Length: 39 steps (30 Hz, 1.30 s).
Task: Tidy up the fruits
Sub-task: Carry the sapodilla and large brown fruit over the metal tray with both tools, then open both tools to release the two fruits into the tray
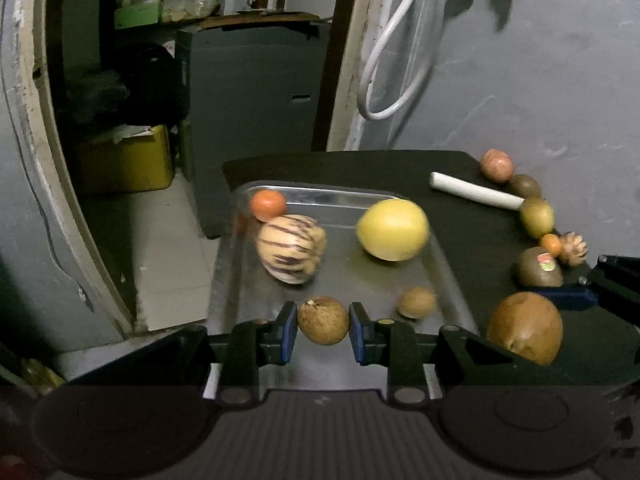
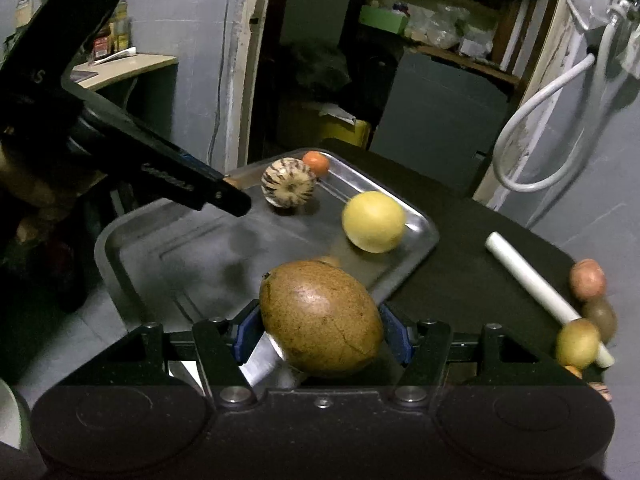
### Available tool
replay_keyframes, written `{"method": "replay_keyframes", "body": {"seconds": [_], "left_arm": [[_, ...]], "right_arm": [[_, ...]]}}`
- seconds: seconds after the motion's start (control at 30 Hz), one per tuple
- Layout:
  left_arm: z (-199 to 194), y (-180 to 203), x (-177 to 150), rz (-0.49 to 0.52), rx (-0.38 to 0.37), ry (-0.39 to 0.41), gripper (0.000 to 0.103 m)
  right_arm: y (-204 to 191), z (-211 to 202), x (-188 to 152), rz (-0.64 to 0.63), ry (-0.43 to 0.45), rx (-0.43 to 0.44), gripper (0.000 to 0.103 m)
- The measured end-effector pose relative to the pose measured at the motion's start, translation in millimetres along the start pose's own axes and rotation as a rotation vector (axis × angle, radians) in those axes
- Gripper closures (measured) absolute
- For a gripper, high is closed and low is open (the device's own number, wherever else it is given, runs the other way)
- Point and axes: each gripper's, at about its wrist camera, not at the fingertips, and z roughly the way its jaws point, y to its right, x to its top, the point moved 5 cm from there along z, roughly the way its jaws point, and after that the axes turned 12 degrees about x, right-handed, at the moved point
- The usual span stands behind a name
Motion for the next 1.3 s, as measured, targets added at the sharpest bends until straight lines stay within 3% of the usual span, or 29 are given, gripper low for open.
{"method": "replay_keyframes", "body": {"seconds": [0.43,1.07,1.27,1.3], "left_arm": [[34.7,-8.3,7.7,0.097,-0.053,-0.029,0.073],[51.3,-7.8,5.7,0.131,-0.083,-0.060,0.073],[50.0,-11.9,6.8,0.097,-0.088,-0.074,0.061],[48.8,-12.9,7.1,0.094,-0.087,-0.072,0.055]], "right_arm": [[-15.0,42.1,6.8,0.072,-0.044,-0.018,0.038],[-12.7,51.5,8.2,0.081,-0.052,-0.036,0.037],[-11.5,49.6,6.3,0.092,-0.059,-0.033,0.032],[-11.7,49.0,5.6,0.094,-0.060,-0.032,0.031]]}}
